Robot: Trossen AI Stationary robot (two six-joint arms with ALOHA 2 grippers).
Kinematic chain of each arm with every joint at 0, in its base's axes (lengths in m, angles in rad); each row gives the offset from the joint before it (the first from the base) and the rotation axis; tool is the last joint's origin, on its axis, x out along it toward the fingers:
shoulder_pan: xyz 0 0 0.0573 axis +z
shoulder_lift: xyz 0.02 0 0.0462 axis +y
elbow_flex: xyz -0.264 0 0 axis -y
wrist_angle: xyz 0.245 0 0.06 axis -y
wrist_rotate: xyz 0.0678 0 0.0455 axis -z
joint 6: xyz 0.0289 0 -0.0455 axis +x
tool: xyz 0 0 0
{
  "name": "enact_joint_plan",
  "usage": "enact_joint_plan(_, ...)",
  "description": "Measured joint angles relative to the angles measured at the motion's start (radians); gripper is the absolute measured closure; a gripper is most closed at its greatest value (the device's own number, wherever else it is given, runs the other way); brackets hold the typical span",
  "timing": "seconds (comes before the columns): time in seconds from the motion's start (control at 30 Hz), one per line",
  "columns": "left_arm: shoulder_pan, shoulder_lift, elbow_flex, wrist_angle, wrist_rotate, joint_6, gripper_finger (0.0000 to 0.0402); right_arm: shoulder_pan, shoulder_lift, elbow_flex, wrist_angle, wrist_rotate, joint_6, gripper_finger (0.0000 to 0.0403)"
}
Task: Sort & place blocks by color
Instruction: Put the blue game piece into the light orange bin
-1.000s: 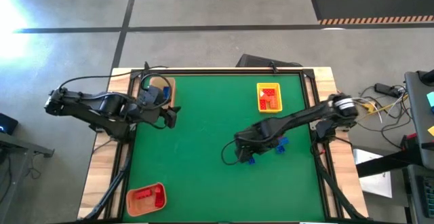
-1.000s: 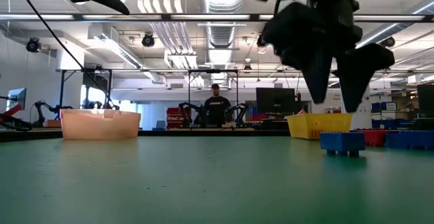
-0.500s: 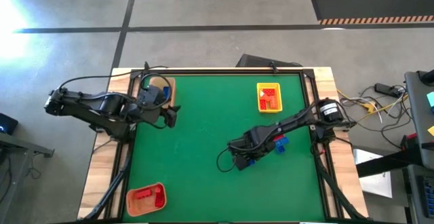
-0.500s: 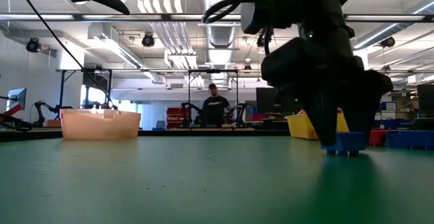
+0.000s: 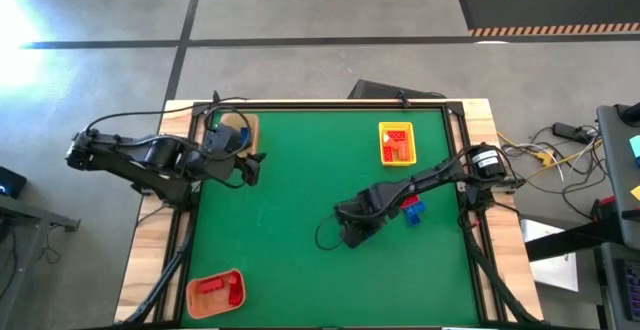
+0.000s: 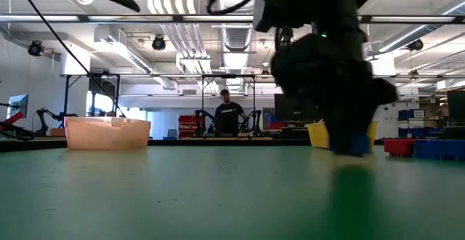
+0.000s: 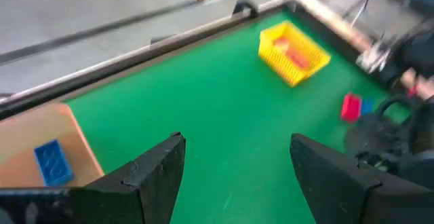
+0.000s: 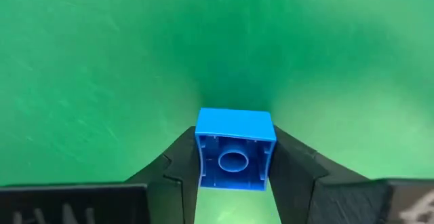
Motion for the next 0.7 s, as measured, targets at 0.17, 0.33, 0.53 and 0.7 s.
enact_joint_plan(0.17,-0.002,-0.054,0.028,0.123,-0.039,0.084,0.0153,-0.131,-0.023,0.055,0.108,0.057,-0.187,0.0282)
enact_joint_plan(0.33,-0.003,-0.114,0.012,0.323,-0.131,0.224,0.0153,-0.304,0.016,0.096,0.496,0.060,-0.368,0.0282)
enact_joint_plan(0.53,-0.002,-0.149,0.004,0.480,-0.315,0.313,0.0153,-0.434,0.194,0.289,0.805,0.002,-0.468,0.0282)
enact_joint_plan(0.7,-0.002,-0.161,0.003,0.500,-0.356,0.314,0.0153,-0.446,0.407,0.593,0.791,-0.024,-0.565,0.0282)
